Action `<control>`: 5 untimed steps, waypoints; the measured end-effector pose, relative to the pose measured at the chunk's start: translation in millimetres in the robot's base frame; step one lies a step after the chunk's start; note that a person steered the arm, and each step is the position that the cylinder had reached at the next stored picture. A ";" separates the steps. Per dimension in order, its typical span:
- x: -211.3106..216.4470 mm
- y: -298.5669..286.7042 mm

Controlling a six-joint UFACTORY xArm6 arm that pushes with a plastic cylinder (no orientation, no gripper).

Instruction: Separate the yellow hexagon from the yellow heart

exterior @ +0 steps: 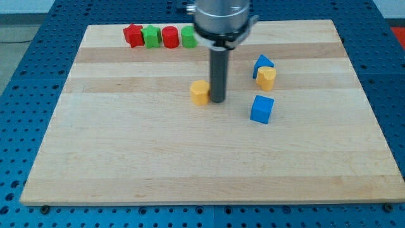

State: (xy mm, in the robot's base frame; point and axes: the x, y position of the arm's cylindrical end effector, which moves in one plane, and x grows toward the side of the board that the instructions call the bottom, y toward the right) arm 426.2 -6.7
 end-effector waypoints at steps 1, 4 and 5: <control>0.0 -48.4; -4.1 -122.4; -4.1 -95.7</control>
